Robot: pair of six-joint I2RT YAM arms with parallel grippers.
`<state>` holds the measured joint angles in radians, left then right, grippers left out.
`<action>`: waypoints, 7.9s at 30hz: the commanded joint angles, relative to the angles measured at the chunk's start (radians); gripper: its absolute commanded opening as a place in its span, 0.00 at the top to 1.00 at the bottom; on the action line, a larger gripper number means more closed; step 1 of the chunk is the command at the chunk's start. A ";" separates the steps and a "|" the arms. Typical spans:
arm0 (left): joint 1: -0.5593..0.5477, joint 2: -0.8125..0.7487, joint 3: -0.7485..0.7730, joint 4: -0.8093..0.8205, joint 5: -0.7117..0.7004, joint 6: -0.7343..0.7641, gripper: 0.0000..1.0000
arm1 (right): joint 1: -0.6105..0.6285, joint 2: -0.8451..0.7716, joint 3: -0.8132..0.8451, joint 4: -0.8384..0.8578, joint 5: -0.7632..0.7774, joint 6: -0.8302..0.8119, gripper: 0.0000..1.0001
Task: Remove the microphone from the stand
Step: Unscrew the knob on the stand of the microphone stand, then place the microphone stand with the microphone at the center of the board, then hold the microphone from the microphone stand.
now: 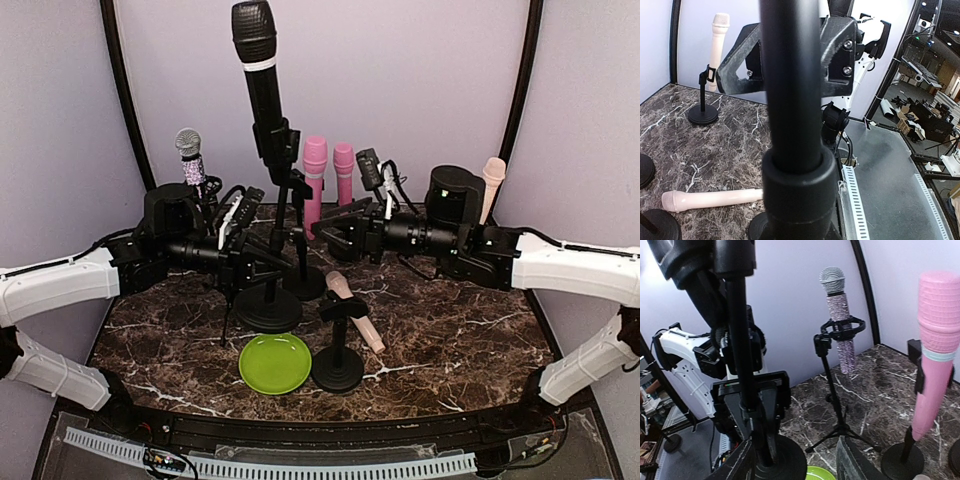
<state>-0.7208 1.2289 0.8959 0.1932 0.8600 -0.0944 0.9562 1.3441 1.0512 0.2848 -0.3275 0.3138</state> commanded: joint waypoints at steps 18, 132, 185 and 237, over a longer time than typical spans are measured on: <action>0.003 -0.032 0.051 0.074 -0.061 0.025 1.00 | -0.007 0.033 0.125 -0.019 -0.130 0.055 0.42; -0.322 1.100 0.737 0.574 -0.294 0.265 1.00 | -0.023 -0.417 -0.235 -0.066 0.491 -0.222 0.77; -0.306 0.664 0.249 0.546 -0.498 0.298 0.13 | -0.023 -0.563 -0.374 -0.146 0.589 -0.085 0.11; -0.252 0.599 0.335 0.231 -0.279 0.304 0.14 | -0.164 -0.530 -0.441 0.079 0.088 -0.198 0.82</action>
<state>-0.9791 1.8992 1.2285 0.4725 0.5858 0.1715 0.8310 0.8043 0.5831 0.2924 -0.0902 0.1013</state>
